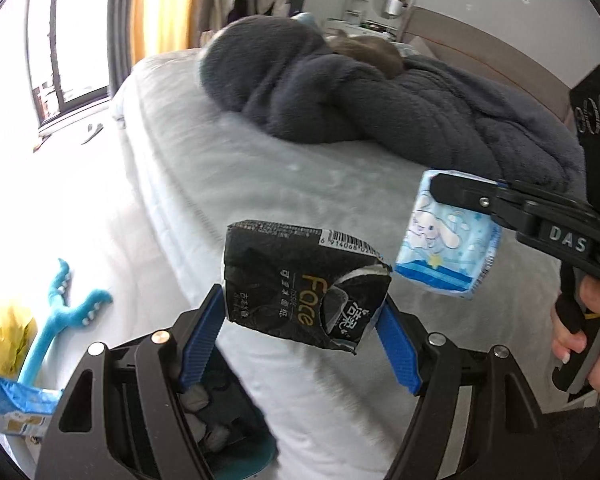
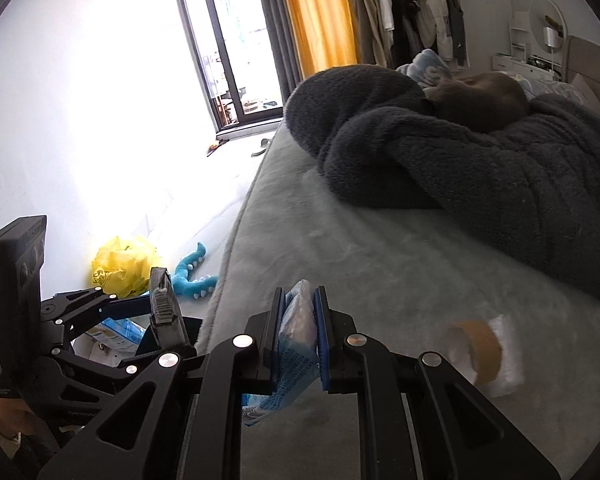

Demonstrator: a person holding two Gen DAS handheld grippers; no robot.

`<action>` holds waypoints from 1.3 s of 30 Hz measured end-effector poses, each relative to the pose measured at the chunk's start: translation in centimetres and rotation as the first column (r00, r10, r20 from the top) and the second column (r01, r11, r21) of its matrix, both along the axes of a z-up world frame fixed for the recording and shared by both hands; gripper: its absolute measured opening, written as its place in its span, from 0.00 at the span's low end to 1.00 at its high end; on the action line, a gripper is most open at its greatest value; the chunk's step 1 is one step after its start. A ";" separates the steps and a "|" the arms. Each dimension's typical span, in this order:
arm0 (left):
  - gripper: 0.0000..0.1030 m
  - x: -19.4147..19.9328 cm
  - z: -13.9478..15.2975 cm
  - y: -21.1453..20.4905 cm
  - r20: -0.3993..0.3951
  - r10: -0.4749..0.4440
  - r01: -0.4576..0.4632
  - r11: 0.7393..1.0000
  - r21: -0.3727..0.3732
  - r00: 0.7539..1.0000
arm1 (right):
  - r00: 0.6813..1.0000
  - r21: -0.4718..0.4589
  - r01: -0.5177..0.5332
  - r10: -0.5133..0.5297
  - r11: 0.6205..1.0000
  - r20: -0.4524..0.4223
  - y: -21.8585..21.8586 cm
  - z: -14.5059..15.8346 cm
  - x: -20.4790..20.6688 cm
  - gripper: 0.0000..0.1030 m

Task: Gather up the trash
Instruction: 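Carry both tissue packs over the black bin, then open the left tool over the bin while the right tool lowers the blue pack into it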

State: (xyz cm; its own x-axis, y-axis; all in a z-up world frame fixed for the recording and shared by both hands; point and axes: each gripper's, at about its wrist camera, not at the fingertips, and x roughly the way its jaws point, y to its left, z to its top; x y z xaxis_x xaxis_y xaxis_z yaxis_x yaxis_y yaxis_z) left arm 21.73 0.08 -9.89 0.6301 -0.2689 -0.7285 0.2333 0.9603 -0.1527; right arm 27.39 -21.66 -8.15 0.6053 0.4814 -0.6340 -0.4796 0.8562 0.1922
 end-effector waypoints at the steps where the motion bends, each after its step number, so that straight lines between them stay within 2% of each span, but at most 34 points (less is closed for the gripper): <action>1: 0.74 0.0 0.0 0.7 -0.006 0.018 -0.018 1.000 -0.002 1.000 | 1.000 0.000 -0.007 0.007 1.000 0.000 0.5 0.0 0.0 0.14; 6: 0.74 -0.1 -0.3 2.9 -0.015 0.069 -0.068 0.997 0.029 0.998 | 0.999 0.005 -0.047 0.047 0.999 -0.008 3.2 -0.1 0.0 0.14; 12: 0.74 0.0 -1.8 6.1 -0.091 0.126 -0.124 0.992 0.028 0.988 | 0.995 0.002 -0.097 0.097 0.995 -0.015 6.7 -0.3 -0.1 0.14; 19: 0.74 -0.4 -3.4 10.0 -0.178 0.192 -0.190 0.981 0.026 0.965 | 0.987 0.002 -0.156 0.156 0.988 -0.022 10.9 -0.6 -0.5 0.14; 29: 0.78 -1.3 -5.9 13.2 -0.299 0.220 -0.210 0.975 0.066 0.929 | 0.972 -0.035 -0.232 0.229 0.972 -0.057 16.7 -2.5 -1.0 0.14; 34: 0.87 -2.0 -6.2 14.8 -0.311 0.216 -0.204 0.976 0.072 0.925 | 0.965 -0.055 -0.255 0.251 0.965 -0.079 18.8 -3.4 -1.2 0.14; 39: 0.89 -2.5 -6.1 17.0 -0.304 0.246 -0.237 0.969 0.066 0.921 | 0.959 -0.076 -0.270 0.262 0.960 -0.107 20.4 -4.7 -1.2 0.14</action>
